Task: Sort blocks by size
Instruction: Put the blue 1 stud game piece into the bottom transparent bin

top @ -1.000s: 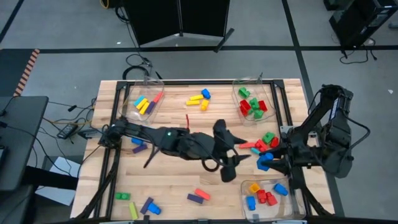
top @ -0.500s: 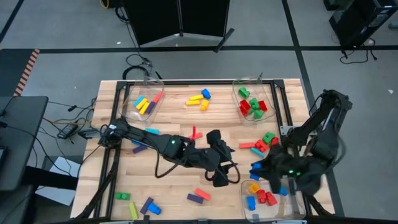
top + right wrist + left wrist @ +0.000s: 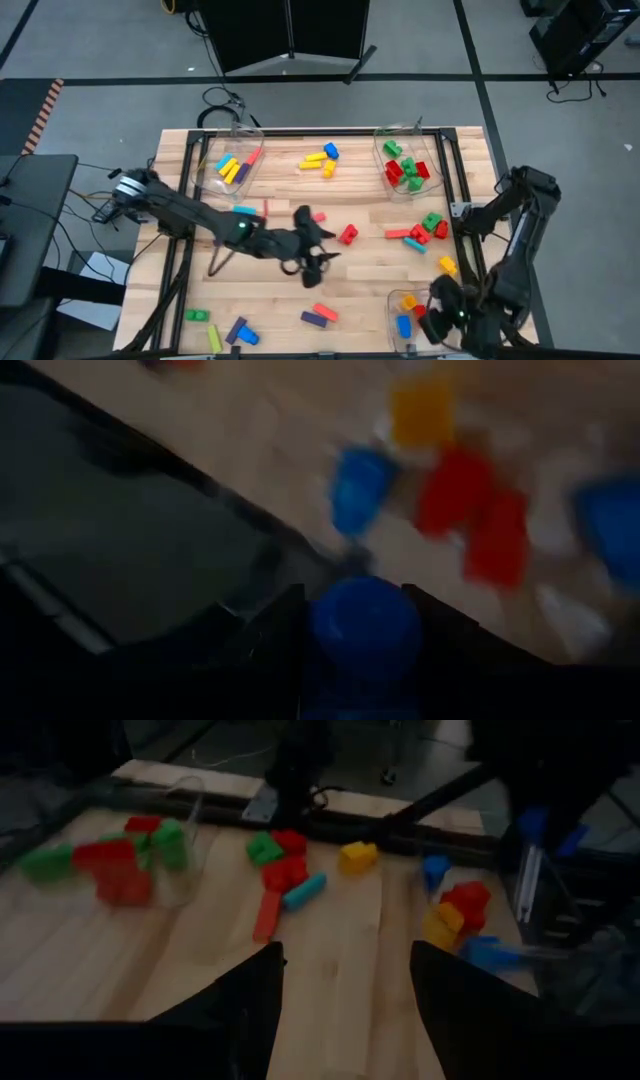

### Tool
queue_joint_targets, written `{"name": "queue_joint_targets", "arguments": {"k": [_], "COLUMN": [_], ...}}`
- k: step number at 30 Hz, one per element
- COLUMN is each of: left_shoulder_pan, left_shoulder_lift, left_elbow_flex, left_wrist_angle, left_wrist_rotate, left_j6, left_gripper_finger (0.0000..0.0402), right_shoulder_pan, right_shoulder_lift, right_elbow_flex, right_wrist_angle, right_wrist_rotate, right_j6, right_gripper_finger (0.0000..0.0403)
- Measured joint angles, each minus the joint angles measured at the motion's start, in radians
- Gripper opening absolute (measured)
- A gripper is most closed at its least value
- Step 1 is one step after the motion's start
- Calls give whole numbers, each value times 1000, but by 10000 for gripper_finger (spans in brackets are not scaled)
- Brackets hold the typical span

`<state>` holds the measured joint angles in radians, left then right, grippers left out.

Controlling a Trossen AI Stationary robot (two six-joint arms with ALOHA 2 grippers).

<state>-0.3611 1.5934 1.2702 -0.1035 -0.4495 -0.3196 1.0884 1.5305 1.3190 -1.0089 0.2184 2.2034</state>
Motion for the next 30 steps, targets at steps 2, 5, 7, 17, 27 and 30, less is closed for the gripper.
{"name": "queue_joint_targets", "arguments": {"k": [2, 5, 7, 17, 27, 30], "left_shoulder_pan": [-1, -10, -21, -66, -108, -118], "left_shoulder_lift": [-72, -161, -203, -333, -343, -343], "left_elbow_flex": [-102, -228, -291, -357, -356, -356], "left_wrist_angle": [64, 126, 161, 192, 191, 192], "left_wrist_rotate": [-1, -4, -2, -6, -10, -10], "left_j6": [-35, -93, -108, -103, -134, -136], "left_gripper_finger": [223, 223, 223, 223, 223, 223], "right_shoulder_pan": [32, 68, 83, 76, 81, 81], "right_shoulder_lift": [35, 82, 112, 169, 161, 160], "right_elbow_flex": [9, 10, 9, -103, -276, -266], "right_wrist_angle": [-15, -25, -29, 57, 293, 291], "right_wrist_rotate": [-74, -193, -234, -291, -360, -362], "right_j6": [73, 136, 149, 133, 126, 89], "right_gripper_finger": [143, 143, 143, 158, 166, 175]}}
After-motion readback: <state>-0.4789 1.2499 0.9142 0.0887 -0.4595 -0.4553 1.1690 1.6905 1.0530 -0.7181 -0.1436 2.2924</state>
